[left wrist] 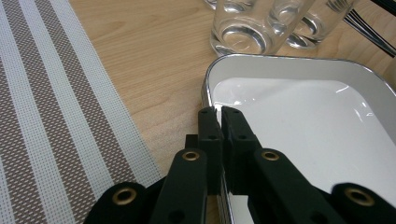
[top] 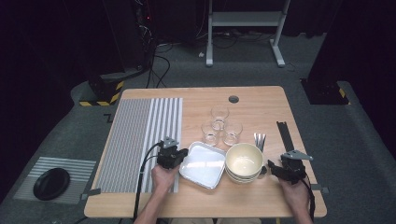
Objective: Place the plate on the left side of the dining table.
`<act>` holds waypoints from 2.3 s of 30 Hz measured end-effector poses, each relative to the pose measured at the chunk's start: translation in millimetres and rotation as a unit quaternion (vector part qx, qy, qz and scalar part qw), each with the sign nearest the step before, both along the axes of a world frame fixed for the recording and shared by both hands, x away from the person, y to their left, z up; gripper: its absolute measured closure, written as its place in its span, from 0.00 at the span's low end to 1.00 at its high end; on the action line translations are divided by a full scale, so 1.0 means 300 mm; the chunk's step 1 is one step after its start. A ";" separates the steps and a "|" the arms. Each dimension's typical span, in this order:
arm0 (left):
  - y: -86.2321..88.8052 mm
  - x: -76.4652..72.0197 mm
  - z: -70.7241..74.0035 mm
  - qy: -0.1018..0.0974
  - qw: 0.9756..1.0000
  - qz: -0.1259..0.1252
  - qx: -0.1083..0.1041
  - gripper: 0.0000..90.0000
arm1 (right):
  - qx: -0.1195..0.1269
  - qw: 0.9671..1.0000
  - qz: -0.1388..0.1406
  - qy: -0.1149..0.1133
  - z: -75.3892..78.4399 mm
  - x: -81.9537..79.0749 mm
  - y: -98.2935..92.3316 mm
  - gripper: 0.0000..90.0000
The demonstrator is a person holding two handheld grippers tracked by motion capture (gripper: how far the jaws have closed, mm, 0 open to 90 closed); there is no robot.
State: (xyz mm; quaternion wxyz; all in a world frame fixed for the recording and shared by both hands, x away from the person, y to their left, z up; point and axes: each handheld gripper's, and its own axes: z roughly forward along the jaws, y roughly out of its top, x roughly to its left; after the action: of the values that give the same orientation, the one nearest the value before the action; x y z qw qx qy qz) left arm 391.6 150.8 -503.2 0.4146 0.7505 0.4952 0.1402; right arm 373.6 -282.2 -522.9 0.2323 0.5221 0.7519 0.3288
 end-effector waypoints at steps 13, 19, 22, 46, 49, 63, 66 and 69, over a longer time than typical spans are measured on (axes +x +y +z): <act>0.010 0.007 -0.004 0.005 1.000 -0.005 -0.012 0.97 | 0.000 1.000 0.000 0.000 0.000 0.000 0.000 0.44; 0.010 0.013 -0.010 0.007 1.000 -0.005 -0.030 0.97 | 0.000 1.000 0.000 0.000 0.000 0.000 0.000 0.44; 0.011 0.013 -0.009 0.005 1.000 -0.006 -0.025 0.97 | 0.000 1.000 -0.001 0.000 0.000 0.000 0.001 0.44; 0.029 0.021 -0.011 0.013 0.999 -0.011 -0.049 0.98 | 0.000 1.000 -0.001 0.000 0.000 -0.001 0.001 0.44; 0.032 0.024 -0.012 0.015 0.998 -0.011 -0.054 0.98 | 0.000 1.000 0.000 0.000 0.000 0.000 0.001 0.44; 0.055 0.039 -0.022 0.031 0.996 -0.018 -0.085 0.98 | 0.001 1.000 -0.002 0.002 0.001 -0.001 0.002 0.44; 0.064 0.044 -0.025 0.032 0.996 -0.027 -0.083 0.98 | 0.001 1.000 -0.002 0.002 0.001 -0.001 0.002 0.44; 0.067 0.047 -0.026 0.034 0.995 -0.029 -0.086 0.98 | 0.001 1.000 -0.002 0.002 0.001 -0.002 0.002 0.44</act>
State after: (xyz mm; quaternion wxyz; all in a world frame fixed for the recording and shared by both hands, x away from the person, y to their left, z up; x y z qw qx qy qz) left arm 405.7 170.9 -511.1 0.4643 0.7304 0.4975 0.0589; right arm 373.1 -281.7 -522.8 0.2309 0.5246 0.7510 0.3277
